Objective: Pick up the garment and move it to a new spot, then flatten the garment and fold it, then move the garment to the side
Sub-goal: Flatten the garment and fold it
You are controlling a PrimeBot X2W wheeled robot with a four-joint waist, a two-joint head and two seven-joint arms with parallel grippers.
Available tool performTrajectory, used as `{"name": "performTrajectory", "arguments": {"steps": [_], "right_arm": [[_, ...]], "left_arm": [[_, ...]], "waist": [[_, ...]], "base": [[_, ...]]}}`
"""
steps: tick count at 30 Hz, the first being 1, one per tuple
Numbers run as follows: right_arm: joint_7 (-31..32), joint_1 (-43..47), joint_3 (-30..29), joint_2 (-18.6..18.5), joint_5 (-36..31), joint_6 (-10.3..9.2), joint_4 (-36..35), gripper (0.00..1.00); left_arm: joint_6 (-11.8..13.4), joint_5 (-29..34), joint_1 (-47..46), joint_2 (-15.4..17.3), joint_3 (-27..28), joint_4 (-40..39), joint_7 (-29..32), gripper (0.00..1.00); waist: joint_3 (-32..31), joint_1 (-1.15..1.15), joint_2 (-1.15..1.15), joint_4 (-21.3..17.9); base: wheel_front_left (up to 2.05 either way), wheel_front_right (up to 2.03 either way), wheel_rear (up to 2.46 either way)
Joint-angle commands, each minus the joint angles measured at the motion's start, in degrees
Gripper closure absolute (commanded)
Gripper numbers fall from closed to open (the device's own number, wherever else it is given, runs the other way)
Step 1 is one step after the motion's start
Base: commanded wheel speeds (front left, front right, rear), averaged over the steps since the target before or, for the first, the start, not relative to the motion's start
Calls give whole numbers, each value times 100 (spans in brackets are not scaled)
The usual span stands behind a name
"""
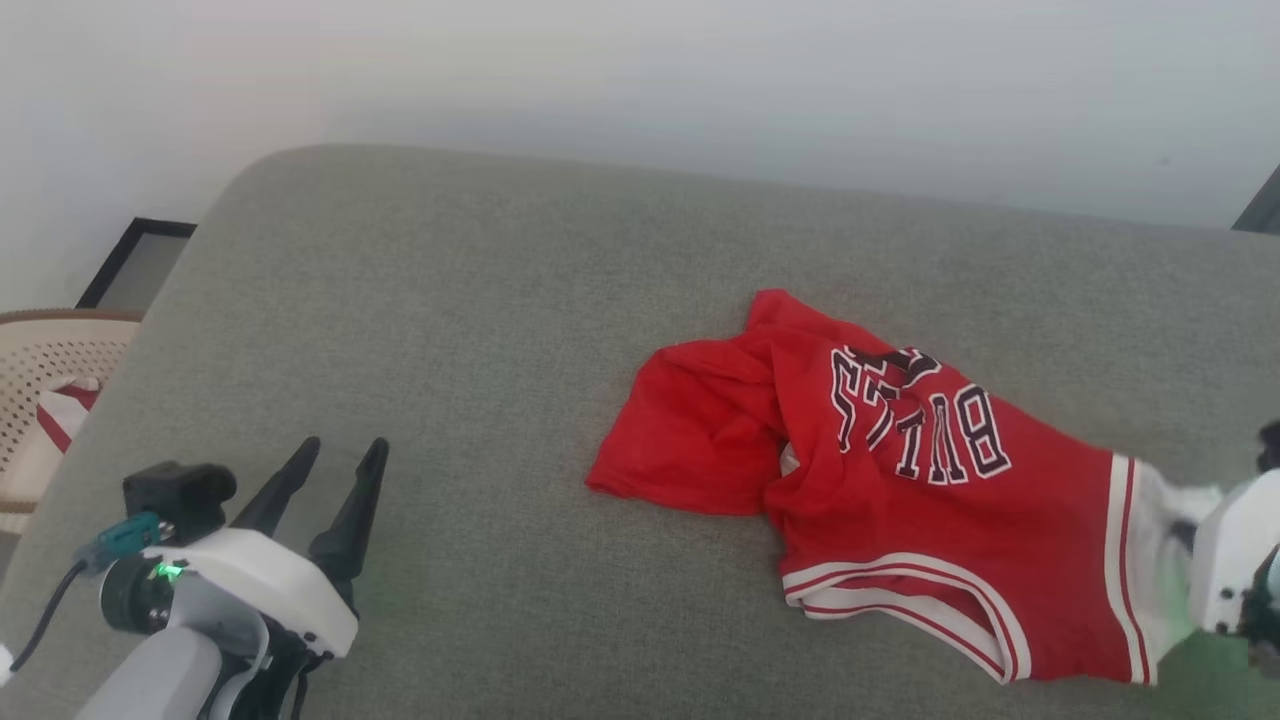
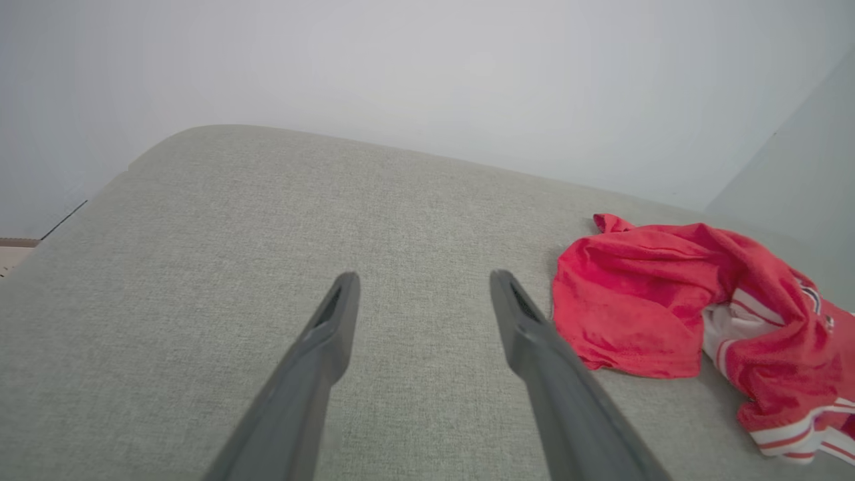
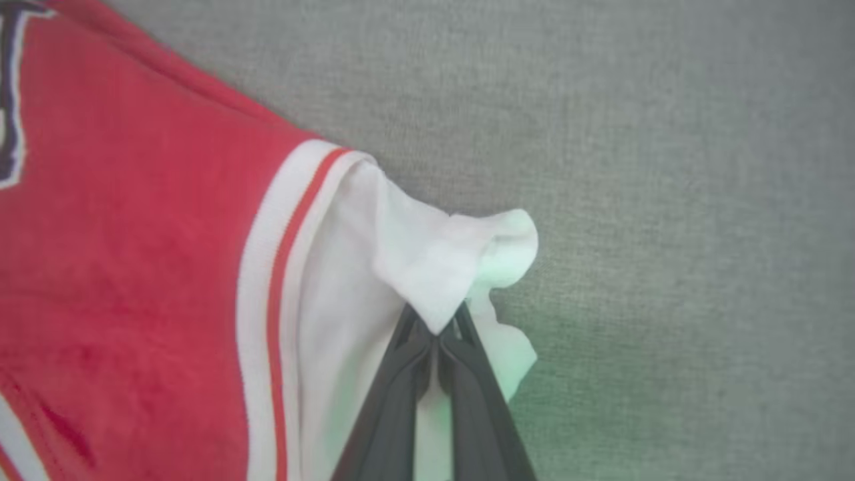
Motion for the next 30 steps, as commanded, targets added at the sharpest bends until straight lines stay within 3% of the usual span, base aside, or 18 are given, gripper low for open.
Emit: {"name": "performTrajectory", "arguments": {"steps": [1, 2, 3, 4, 6, 7, 13, 20, 26, 30], "right_arm": [[25, 28, -49, 92, -37, 0, 92, 100], [18, -2, -99, 187, -12, 0, 184, 96], [-3, -42, -129, 221, -55, 0, 266, 84], [-3, -42, -129, 221, -55, 0, 266, 84], [-17, -125, -137, 308, -116, 0, 450, 45], [-37, -158, -134, 346, -143, 0, 534, 0], [-113, -457, -32, 394, -171, 0, 689, 0], [-234, -477, 259, 307, 21, 0, 167, 0], [-912, -274, 292, 350, 53, 0, -706, 0], [-1698, -115, 12, 598, -191, 0, -1216, 0]], "left_arm": [[-41, -21, -98, -6, -26, 18, 45, 0], [-55, -10, -128, -9, -39, 36, 55, 0], [-64, -8, -162, -15, -50, 52, 68, 0], [-64, -8, -162, -15, -50, 52, 68, 0], [-101, -1, -229, -32, -83, 87, 105, 0], [-108, 3, -260, -42, -99, 102, 114, 0], [-195, 2, -421, -3, -199, 168, 317, 0], [-257, -184, -573, 123, -259, 100, 794, 0], [-288, -381, -704, 270, -309, 0, 1387, 0], [-254, -509, -780, 366, -366, -25, 1795, 0]], "waist": [[41, 0, 0, 7], [59, 0, 0, 9], [77, 0, 0, 15], [77, 0, 0, 15], [104, 0, 0, 18], [109, 0, 0, 19], [46, 0, 0, -70], [-158, 0, 0, -389], [-330, 0, 0, -837], [-378, 0, 0, -1173]], "base": [[0, 0, 0], [0, 0, 0], [0, 0, 0], [0, 0, 0], [0, 0, 0], [0, 0, 0], [0, 0, 0], [0, 0, 0], [0, 0, 0], [0, 0, 0]]}}
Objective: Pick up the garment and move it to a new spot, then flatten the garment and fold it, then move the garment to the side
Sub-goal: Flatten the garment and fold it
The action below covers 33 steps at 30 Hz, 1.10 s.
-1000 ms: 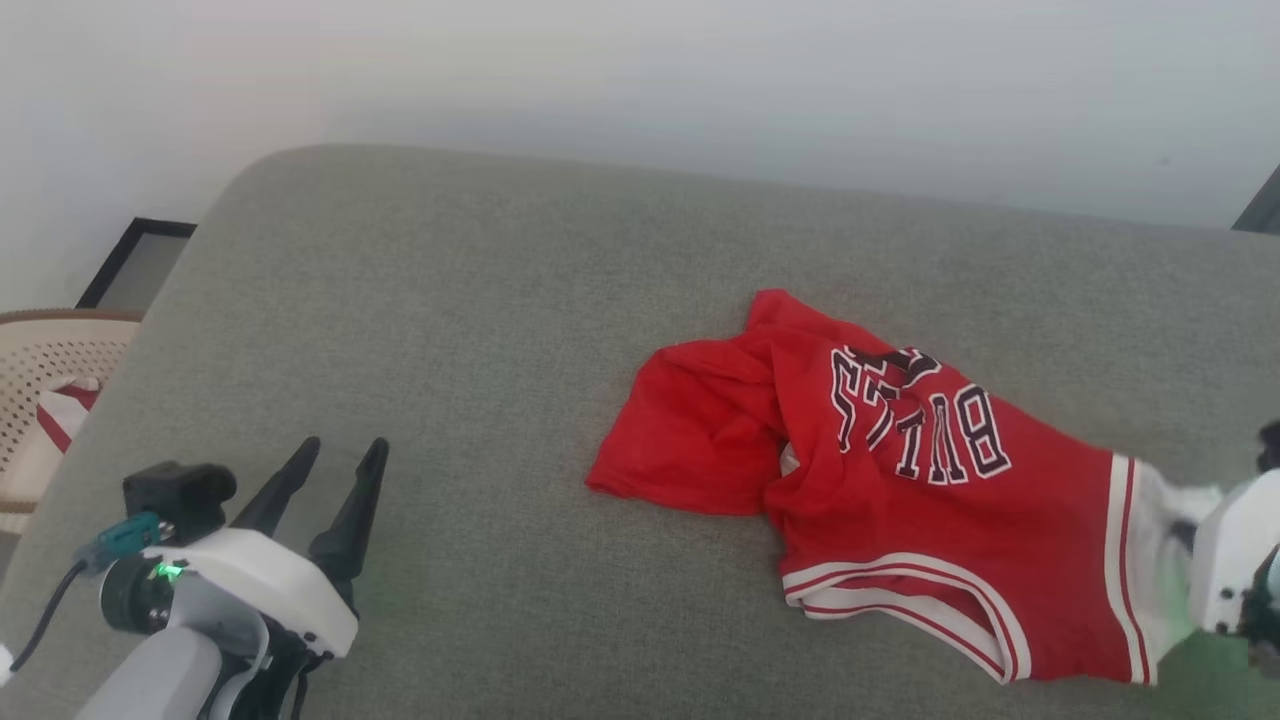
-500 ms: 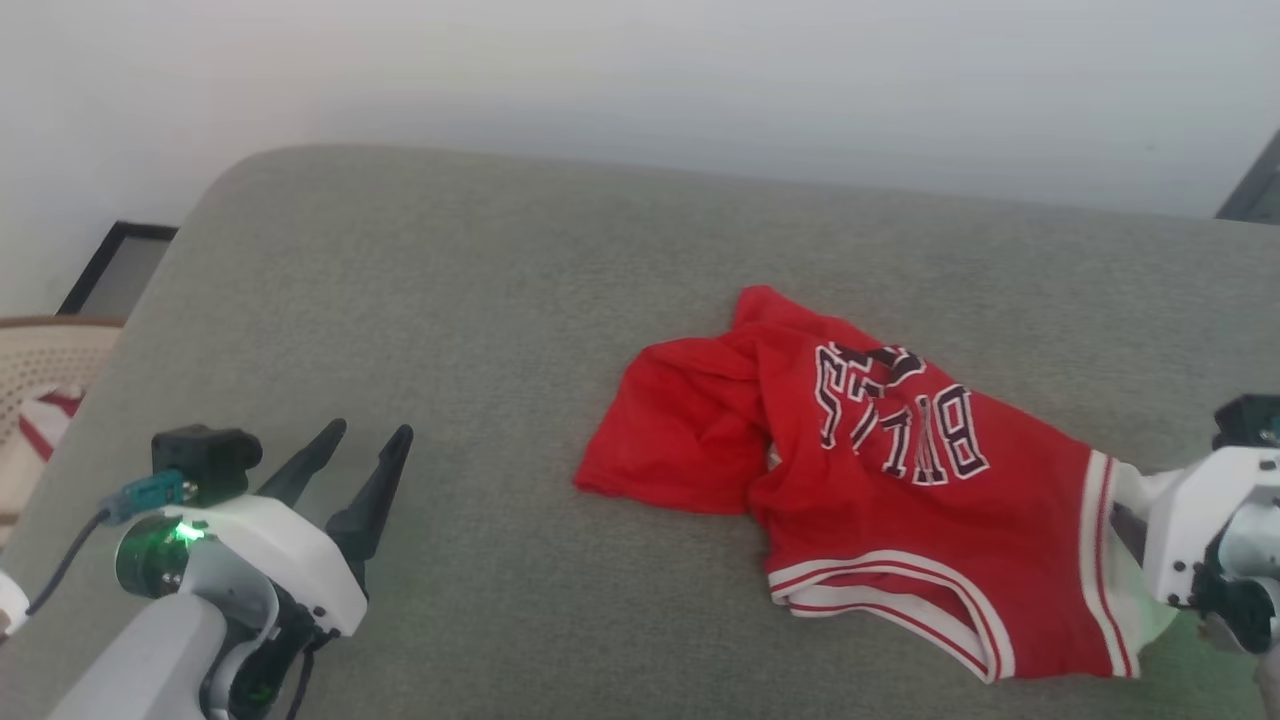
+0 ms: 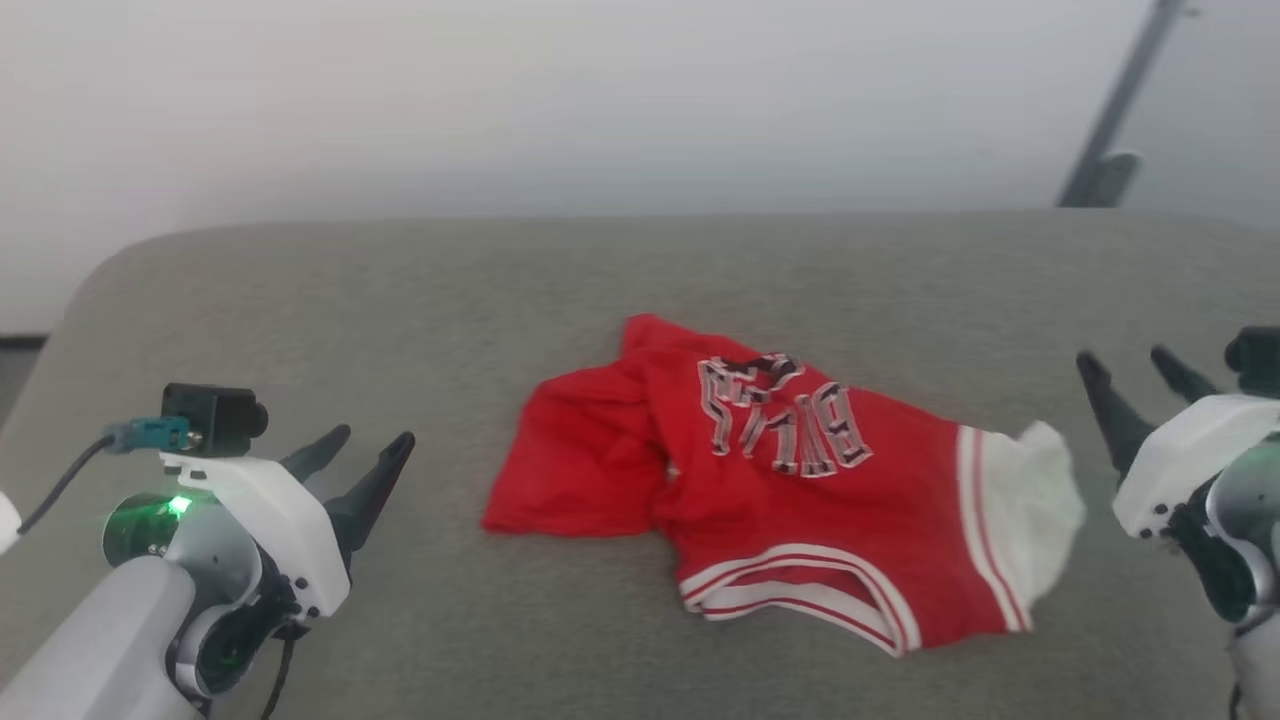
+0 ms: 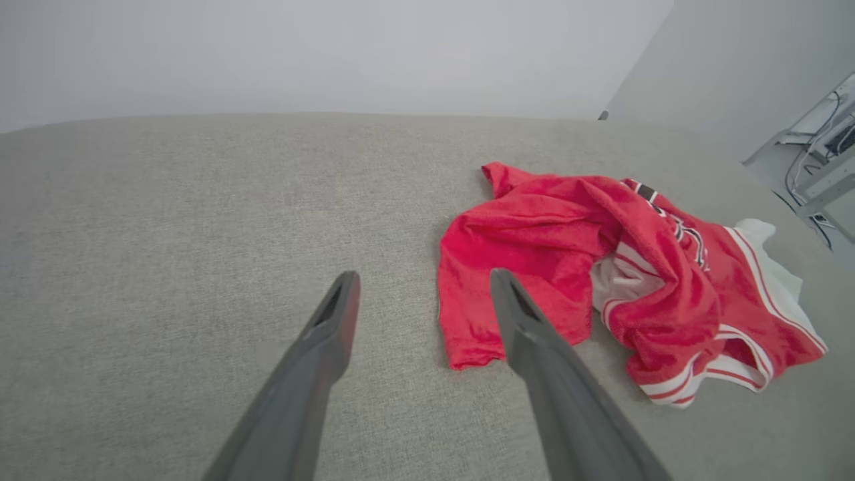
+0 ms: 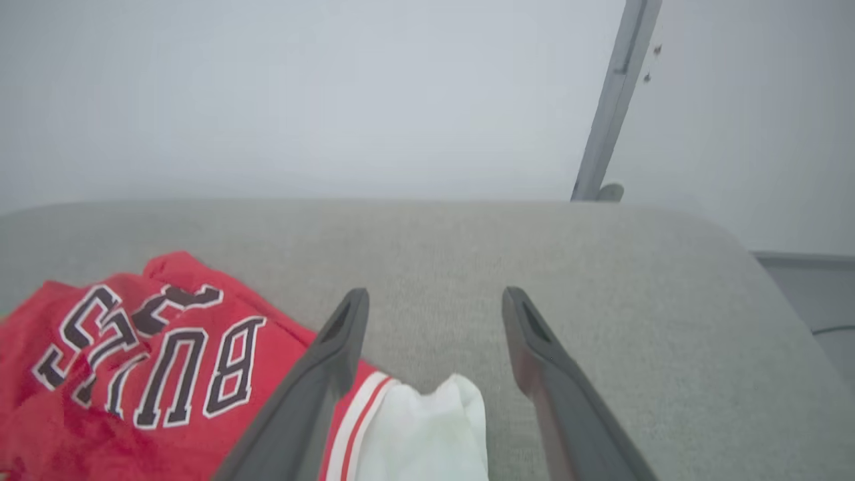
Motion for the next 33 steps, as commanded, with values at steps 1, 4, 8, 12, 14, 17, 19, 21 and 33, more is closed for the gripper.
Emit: {"name": "performTrajectory", "arguments": {"steps": [1, 4, 8, 12, 14, 17, 19, 21, 33], "right_arm": [[-320, 124, -117, 142, -121, 1, -173, 0], [-917, 250, -267, 341, -449, 2, -522, 0], [-1465, 444, -463, 649, -797, 2, -829, 0], [-1596, 602, -577, 871, -1043, 2, -1012, 0], [-1560, 656, -597, 964, -1088, 2, -1075, 0], [-1524, 705, -632, 1055, -1117, 2, -1177, 0], [-1523, 717, -650, 1079, -1117, 1, -1206, 0], [-1518, 731, -663, 1120, -1114, 1, -1260, 0], [-1554, 607, -633, 1243, -1083, 2, -1391, 0]], "left_arm": [[33, -112, -77, 32, -18, 6, 151, 0], [64, -186, -167, 58, -85, 64, 493, 0], [173, -324, -251, 60, -186, 220, 981, 0], [308, -456, -359, 58, -309, 406, 1534, 0], [370, -463, -427, 64, -366, 523, 1804, 0], [487, -505, -556, 49, -467, 721, 2211, 0], [510, -507, -620, 40, -489, 805, 2301, 0], [535, -538, -713, 3, -530, 999, 2467, 0], [526, -363, -1075, -321, -866, 2358, 2878, 0]], "waist": [[-66, 0, 0, -302], [-48, 0, 0, -543], [-5, 0, 0, -850], [110, 0, 0, -1116], [193, 0, 0, -1225], [346, 0, 0, -1350], [402, 0, 0, -1386], [512, 0, 0, -1450], [897, 0, 0, -1584]], "base": [[0, 0, 0], [0, 0, 0], [0, 0, 0], [0, 0, 0], [0, 0, 0], [0, 0, 0], [0, 0, 0], [0, 0, 0], [0, 0, 0]]}}
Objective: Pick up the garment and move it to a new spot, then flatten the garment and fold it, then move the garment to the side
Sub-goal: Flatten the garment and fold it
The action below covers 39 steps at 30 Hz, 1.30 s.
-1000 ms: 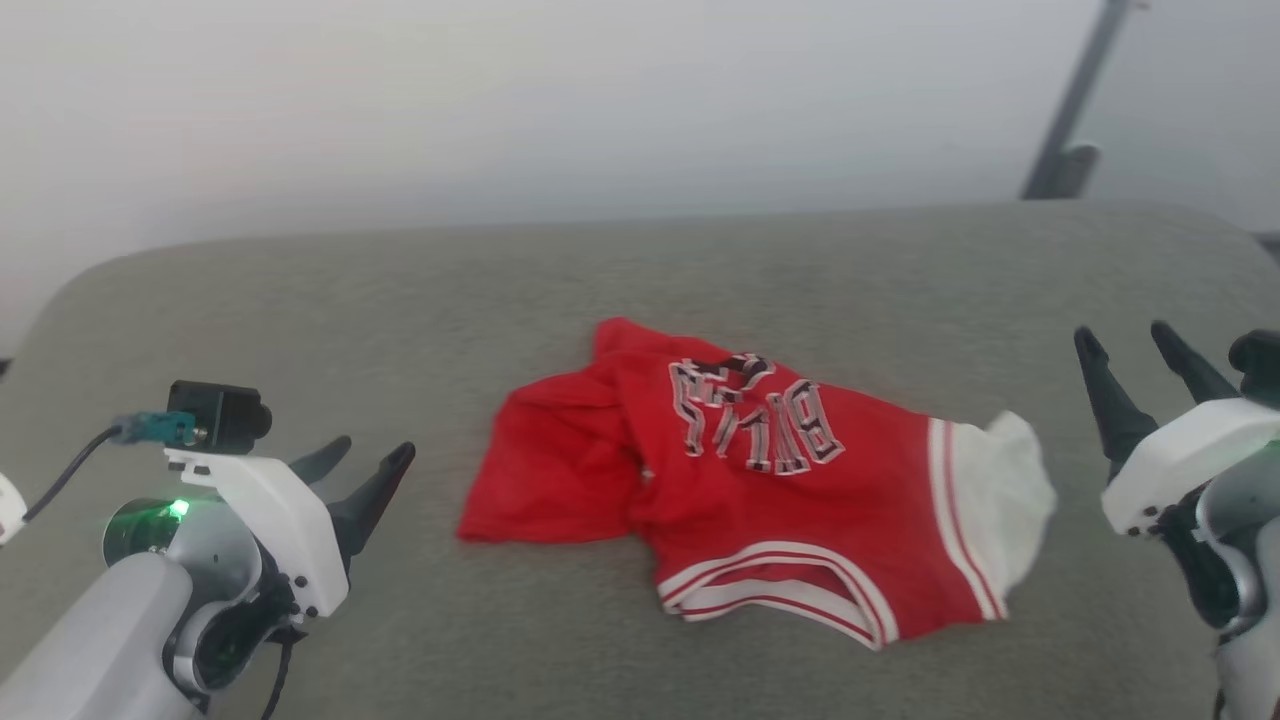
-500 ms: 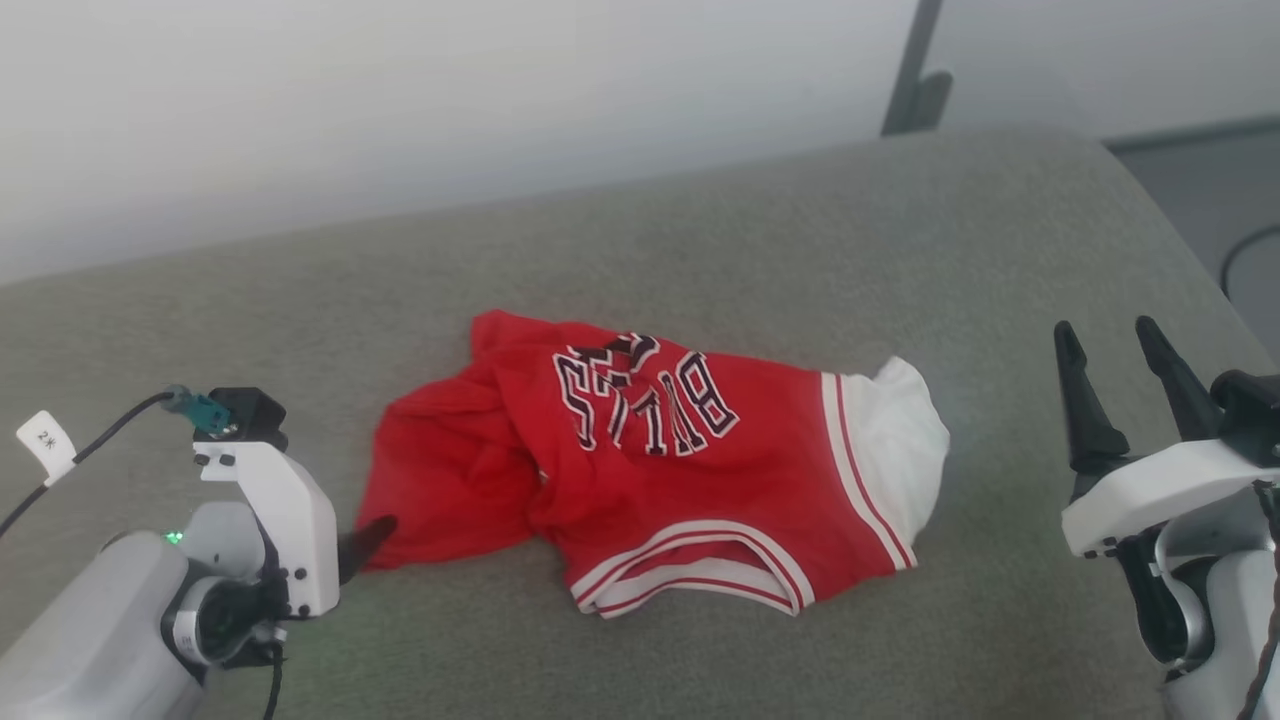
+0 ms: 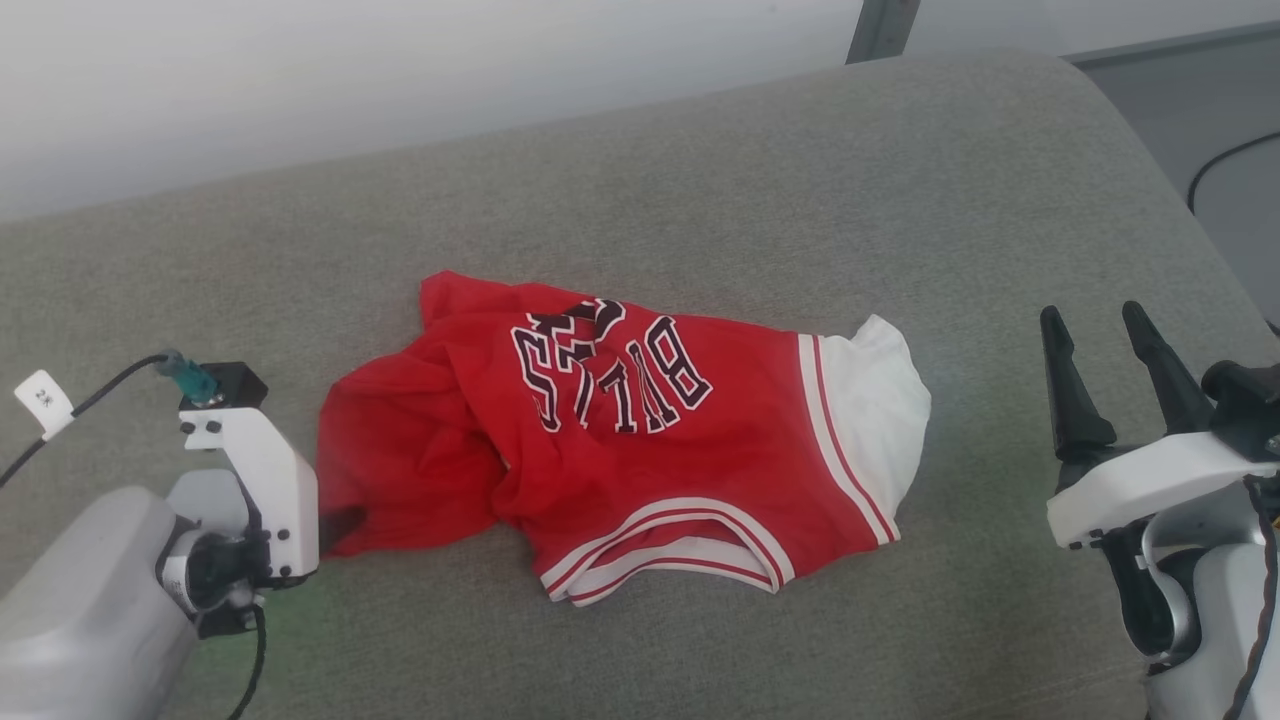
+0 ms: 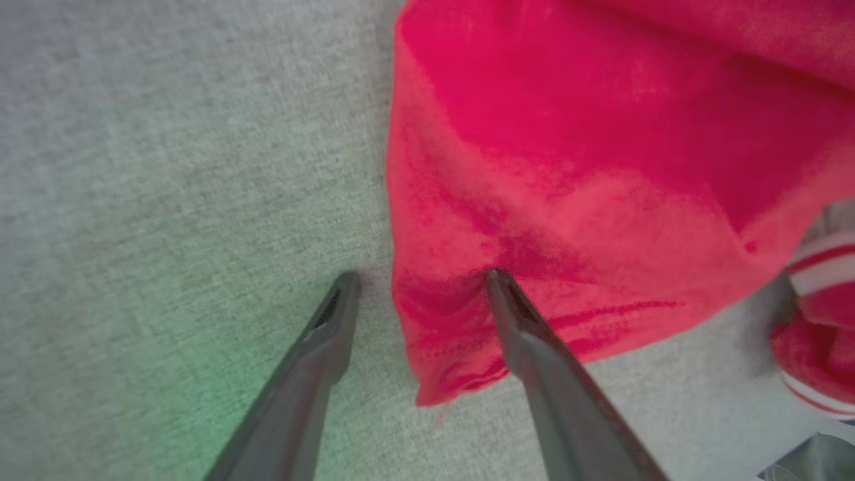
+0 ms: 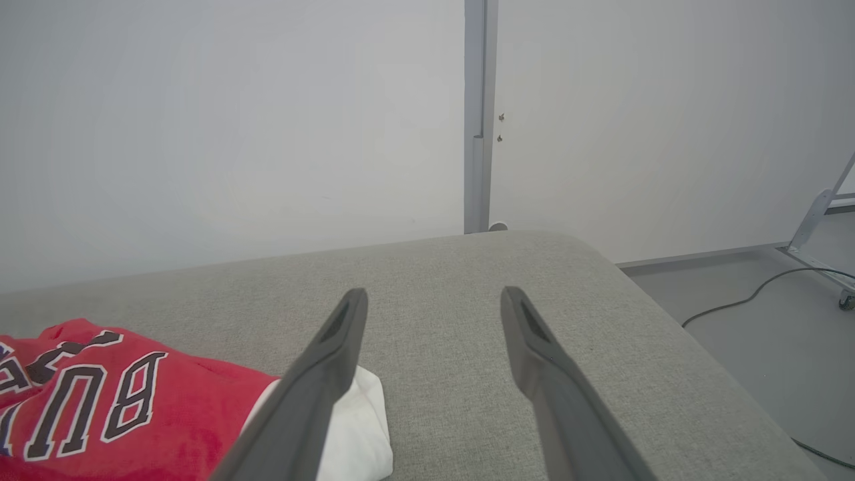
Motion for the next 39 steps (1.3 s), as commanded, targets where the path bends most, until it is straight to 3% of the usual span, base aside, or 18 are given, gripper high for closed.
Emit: {"name": "performTrajectory", "arguments": {"steps": [1, 2, 3, 10, 17, 27, 36, 37, 39], "right_arm": [[-28, -42, 8, 18, 8, 1, -19, 0], [-31, -56, 1, 19, -1, 2, -28, 0], [-31, -73, -8, 22, -11, 2, -36, 0], [-31, 0, -144, 26, -43, 1, -39, 0], [-12, 81, -230, 91, -82, 1, -44, 0], [-42, -56, -153, 170, -60, 1, -2, 0], [-155, -195, -102, 272, -25, 2, 124, 0], [-168, -218, -88, 292, -23, 1, 148, 0], [-193, -244, -58, 316, -23, 2, 209, 0]], "left_arm": [[-15, 64, 196, -117, -150, 246, 84, 54], [-67, 91, 169, -137, -175, 322, 54, 88], [-114, 109, 134, -156, -188, 405, 36, 100], [-345, 118, -306, -163, -127, 606, -56, 100], [-482, 306, -1110, -111, -47, 129, -378, 100], [-788, 556, -1898, -681, -382, -474, -602, 100], [-901, 454, -1854, -1124, -930, -385, -528, 100], [-897, 437, -1808, -1140, -1016, -340, -504, 83], [-902, 365, -1753, -1160, -1149, -280, -465, 63]], "waist": [[16, 0, 0, 8], [27, 0, 0, 17], [34, 0, 0, 27], [-44, 0, 0, 167], [-178, 0, 0, 249], [-80, 0, 0, 48], [138, 0, 0, -173], [161, 0, 0, -194], [188, 0, 0, -217]], "base": [[0, 0, 0], [0, 0, 0], [0, 0, 0], [0, 0, 0], [0, 0, 0], [0, 0, 0], [0, 0, 0], [0, 0, 0], [0, 0, 0]]}}
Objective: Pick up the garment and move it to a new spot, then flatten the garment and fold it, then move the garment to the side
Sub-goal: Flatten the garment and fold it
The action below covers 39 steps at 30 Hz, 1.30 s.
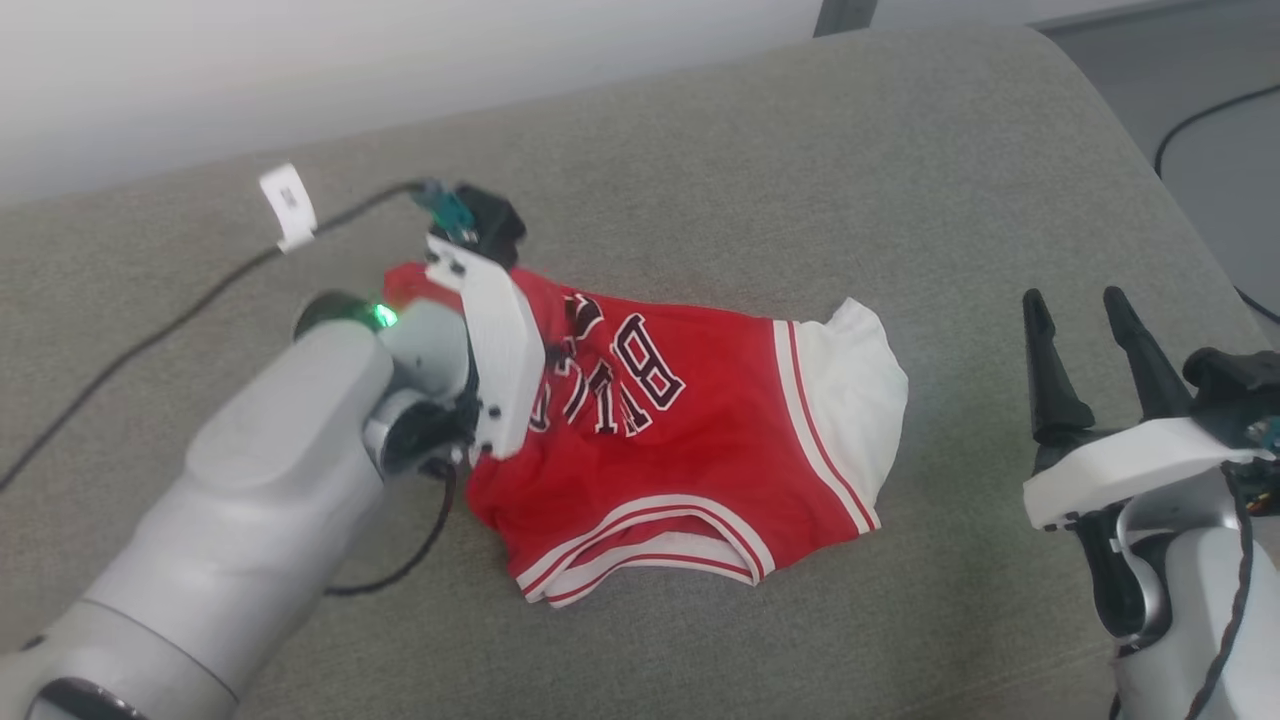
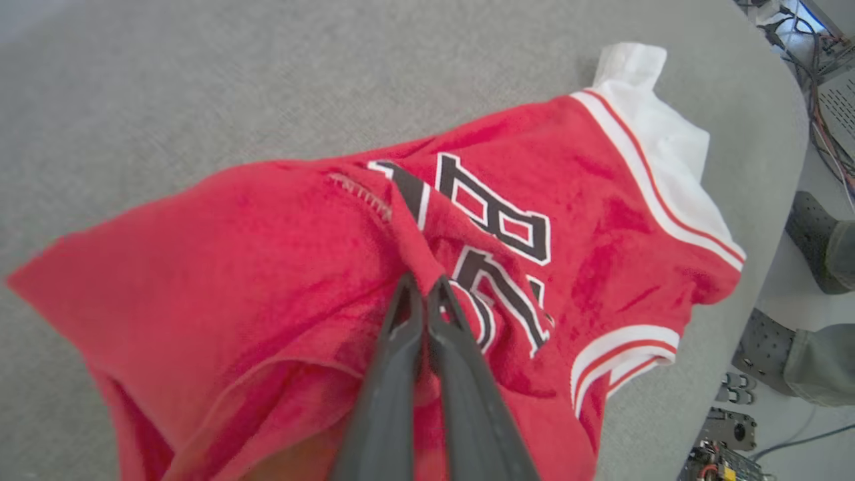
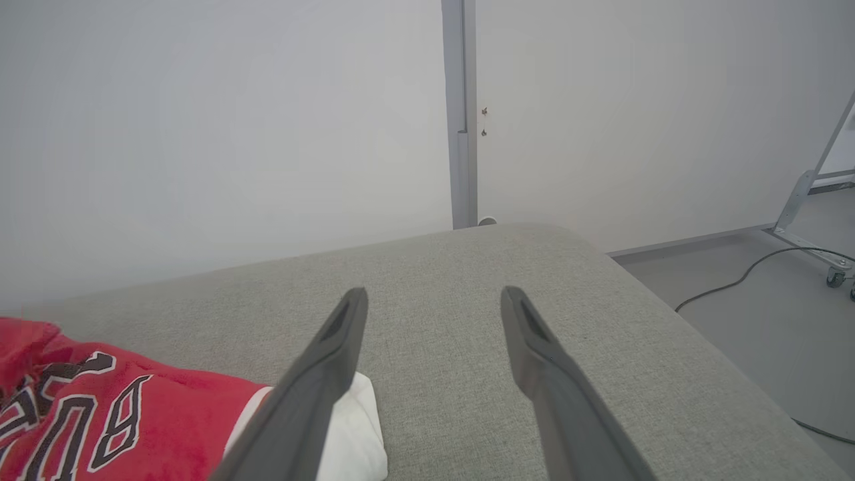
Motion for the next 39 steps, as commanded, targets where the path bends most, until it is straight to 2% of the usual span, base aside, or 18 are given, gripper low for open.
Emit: {"name": "performTrajectory", "arguments": {"steps": [1, 2, 9, 16, 23, 30, 34, 39], "right_arm": [[-54, -54, 20, 33, 27, 2, 44, 0], [-69, -64, 28, 35, 21, 2, 72, 0], [-140, 48, -18, -43, -27, 2, 197, 0], [-146, 272, -104, -121, -59, 2, 166, 0], [-1, 452, -98, -90, -133, 2, 34, 0], [113, 462, 0, -72, -149, 1, -130, 0], [142, 404, 23, -71, -141, 2, -180, 0], [128, 327, 18, -78, -131, 2, -195, 0]], "left_arm": [[-17, -102, 59, 27, -66, 31, 16, 42], [-18, -126, 59, 41, -86, 62, -2, 0], [-21, -465, 8, 164, -251, 2, -45, 0], [25, -753, 211, 261, -243, -134, 162, 0], [482, -1040, 663, 416, -281, -569, 687, 0], [937, -1235, 1233, 559, -306, -1215, 890, 0], [1075, -1307, 1456, 529, -239, -1377, 729, 0], [1098, -1201, 1560, 476, -222, -1220, 437, 0]], "waist": [[26, 0, 0, -20], [28, 0, 0, -18], [-229, 0, 0, 194], [-670, 0, 0, 557], [-973, 0, 0, 779], [-902, 0, 0, 720], [-725, 0, 0, 618], [-537, 0, 0, 530]], "base": [[0, 0, 0], [0, 0, 0], [0, 0, 0], [0, 0, 0], [0, 0, 0], [0, 0, 0], [0, 0, 0], [0, 0, 0]]}}
